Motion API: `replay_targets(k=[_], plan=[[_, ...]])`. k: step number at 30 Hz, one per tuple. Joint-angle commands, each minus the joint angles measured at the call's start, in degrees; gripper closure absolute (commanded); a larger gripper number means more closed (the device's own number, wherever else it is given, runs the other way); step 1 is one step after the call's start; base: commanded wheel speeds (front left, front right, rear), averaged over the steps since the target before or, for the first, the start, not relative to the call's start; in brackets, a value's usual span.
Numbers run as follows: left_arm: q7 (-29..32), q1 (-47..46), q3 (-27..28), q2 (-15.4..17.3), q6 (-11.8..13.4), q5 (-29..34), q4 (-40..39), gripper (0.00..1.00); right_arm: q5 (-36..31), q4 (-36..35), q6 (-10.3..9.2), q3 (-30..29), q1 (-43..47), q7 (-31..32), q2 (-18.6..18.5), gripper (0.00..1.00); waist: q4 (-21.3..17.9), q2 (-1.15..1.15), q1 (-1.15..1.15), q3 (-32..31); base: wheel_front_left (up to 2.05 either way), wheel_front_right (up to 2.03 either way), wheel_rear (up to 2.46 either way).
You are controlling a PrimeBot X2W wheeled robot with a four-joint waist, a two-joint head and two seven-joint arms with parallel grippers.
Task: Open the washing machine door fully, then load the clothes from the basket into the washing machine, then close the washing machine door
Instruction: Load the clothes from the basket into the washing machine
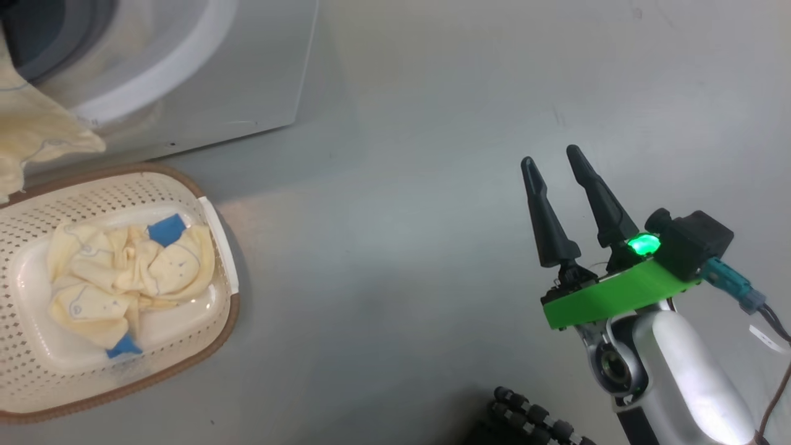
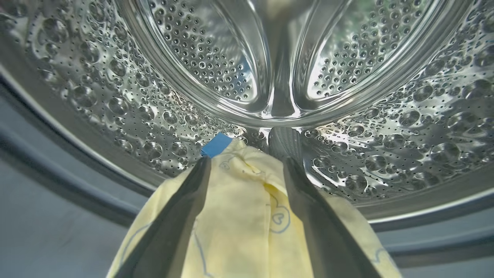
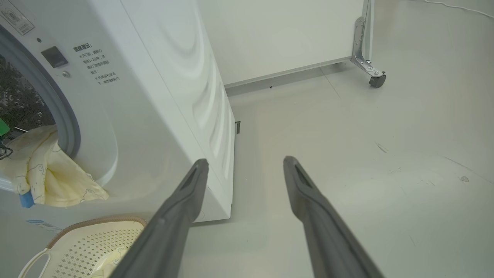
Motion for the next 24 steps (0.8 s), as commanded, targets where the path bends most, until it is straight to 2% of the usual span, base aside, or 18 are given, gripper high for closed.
replay_targets(k=[1, 7, 17, 24], plan=[[-1.0, 0.8, 1.9, 2.5, 0.5, -0.4, -2.3, 0.0, -0.5, -1.4, 0.24, 0.4, 1.3, -0.5, -0.5, 0.0, 1.0, 0.0, 0.01, -1.3, 0.0, 0.0, 0.0], [-4.6, 10.6, 2.7, -0.1, 2.4, -1.7, -8.6, 0.0, -2.5, -1.0, 0.24, -1.0, 3.3, -0.5, -0.5, 0.0, 3.5, 0.0, 0.01, -5.2, 0.0, 0.0, 0.0], [-7.0, 30.3, 4.4, -5.4, 7.3, -1.8, -25.1, 0.0, -6.7, -0.9, 0.24, -3.3, 6.7, 0.0, -0.5, 0.0, 7.3, 0.0, 0.01, -12.5, 0.0, 0.0, 0.0], [-7.2, 41.0, 3.8, -9.8, 8.7, -0.9, -32.6, 0.0, -9.6, -3.0, 0.24, -6.5, 9.8, 2.8, -0.5, 0.0, 10.9, 0.0, 0.01, -17.5, 0.0, 0.0, 0.0]])
